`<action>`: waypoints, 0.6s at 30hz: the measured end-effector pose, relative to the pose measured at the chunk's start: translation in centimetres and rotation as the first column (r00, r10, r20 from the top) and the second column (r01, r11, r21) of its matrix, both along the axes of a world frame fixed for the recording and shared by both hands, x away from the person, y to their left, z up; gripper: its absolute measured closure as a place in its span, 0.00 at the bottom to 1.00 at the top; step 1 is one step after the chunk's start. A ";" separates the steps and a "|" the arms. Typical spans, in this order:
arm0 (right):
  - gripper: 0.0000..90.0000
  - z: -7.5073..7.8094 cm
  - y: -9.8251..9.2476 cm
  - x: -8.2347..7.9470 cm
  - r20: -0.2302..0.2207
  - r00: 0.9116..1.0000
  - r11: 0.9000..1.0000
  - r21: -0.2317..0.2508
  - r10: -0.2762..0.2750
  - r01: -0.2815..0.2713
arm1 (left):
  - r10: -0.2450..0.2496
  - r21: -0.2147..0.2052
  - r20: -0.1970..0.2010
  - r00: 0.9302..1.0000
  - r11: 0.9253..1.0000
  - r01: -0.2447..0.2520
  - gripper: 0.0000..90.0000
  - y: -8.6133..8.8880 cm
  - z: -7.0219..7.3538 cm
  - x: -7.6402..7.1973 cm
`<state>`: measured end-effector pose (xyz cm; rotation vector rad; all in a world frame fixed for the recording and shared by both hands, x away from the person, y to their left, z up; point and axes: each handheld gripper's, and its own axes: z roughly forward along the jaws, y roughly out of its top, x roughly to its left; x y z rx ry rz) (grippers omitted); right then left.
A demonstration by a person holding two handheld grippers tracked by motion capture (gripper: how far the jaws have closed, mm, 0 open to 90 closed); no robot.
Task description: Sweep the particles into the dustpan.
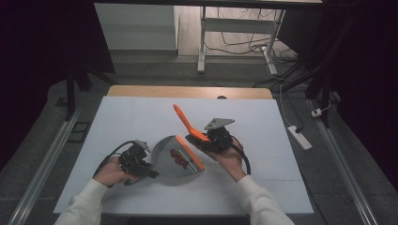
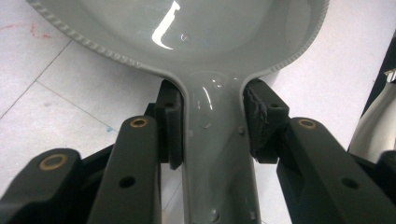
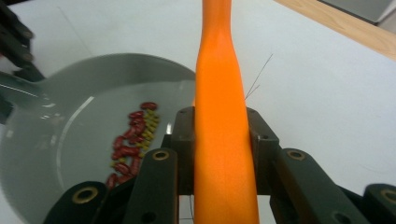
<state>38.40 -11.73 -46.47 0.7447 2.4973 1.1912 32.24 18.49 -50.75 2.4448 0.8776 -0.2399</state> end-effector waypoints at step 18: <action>0.78 -1.6 -1.8 -0.4 -0.019 0.998 0.996 -0.068 -0.057 0.056 | 0.002 0.001 0.008 1.000 1.000 -0.002 0.69 -0.1 0.3 -0.5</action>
